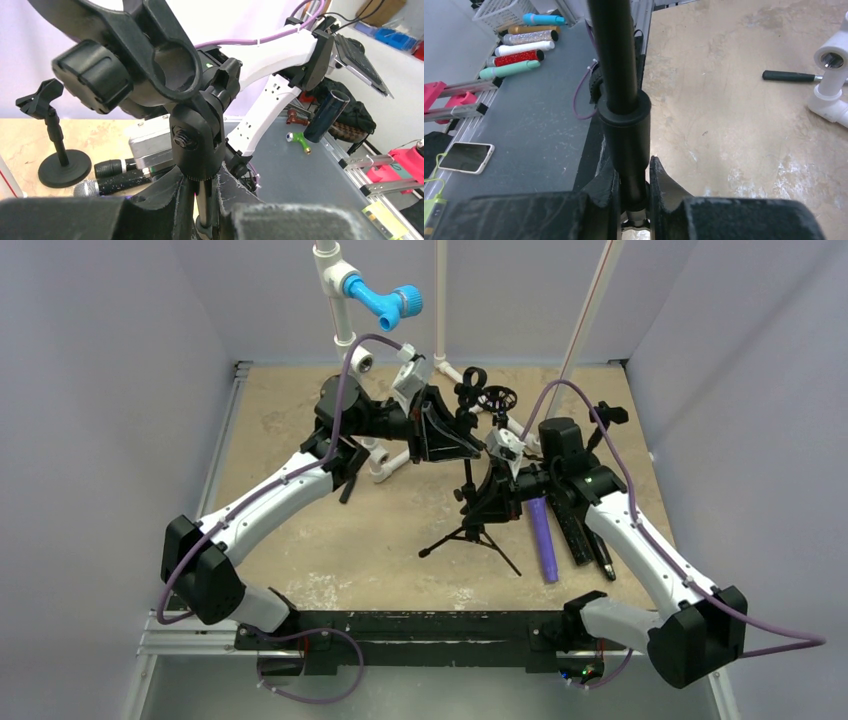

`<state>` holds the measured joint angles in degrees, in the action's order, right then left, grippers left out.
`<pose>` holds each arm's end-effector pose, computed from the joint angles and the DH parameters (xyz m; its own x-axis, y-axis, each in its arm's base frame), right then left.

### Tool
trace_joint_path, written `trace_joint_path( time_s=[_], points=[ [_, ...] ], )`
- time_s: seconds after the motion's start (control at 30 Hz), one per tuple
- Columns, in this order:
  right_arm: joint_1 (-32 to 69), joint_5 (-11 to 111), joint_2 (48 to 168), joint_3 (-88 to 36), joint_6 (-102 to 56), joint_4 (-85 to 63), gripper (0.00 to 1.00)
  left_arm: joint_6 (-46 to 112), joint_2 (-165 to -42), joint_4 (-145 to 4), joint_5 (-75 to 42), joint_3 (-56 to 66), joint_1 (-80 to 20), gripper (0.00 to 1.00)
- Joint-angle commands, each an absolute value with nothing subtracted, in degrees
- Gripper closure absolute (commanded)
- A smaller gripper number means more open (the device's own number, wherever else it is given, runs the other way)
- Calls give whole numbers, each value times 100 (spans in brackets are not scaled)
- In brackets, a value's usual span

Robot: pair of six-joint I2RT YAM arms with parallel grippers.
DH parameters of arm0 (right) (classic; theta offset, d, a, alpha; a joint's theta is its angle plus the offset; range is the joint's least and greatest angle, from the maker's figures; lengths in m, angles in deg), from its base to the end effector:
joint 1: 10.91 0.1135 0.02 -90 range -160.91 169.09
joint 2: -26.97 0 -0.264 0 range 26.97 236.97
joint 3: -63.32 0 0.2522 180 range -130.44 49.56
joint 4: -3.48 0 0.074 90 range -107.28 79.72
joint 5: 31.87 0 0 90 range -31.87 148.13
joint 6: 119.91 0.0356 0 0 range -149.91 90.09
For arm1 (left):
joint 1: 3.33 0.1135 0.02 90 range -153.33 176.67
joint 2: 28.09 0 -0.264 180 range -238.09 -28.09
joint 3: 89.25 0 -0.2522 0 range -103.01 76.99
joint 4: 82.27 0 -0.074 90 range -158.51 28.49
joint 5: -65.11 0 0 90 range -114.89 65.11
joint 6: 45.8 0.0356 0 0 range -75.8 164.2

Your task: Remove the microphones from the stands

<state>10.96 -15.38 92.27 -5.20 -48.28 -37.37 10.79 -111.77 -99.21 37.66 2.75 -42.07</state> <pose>0.1990 0.1166 0.3162 -0.2823 -0.2097 -0.9361 -0.9477 -0.0901 0.3060 0.2350 -0.2291 0.4277 -0.2779 -0.1024 -0.9551 0.9350 -0.2568 -0.2445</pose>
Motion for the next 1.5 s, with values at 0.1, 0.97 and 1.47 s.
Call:
trace_joint_path(
  time_s=[0.1,0.97,1.47],
  points=[
    [1046,-1562,8886,-563,-4279,-3454,100,1461,-10986,-9816,3710,277,-4213,100],
    [523,-1211,8227,-981,-3950,-4073,100,4998,-10097,-4531,2346,-376,-4185,10],
    [508,-922,8480,-1221,-4043,-4111,100,4835,-10847,-4082,1226,-1158,-5115,22]
  ],
)
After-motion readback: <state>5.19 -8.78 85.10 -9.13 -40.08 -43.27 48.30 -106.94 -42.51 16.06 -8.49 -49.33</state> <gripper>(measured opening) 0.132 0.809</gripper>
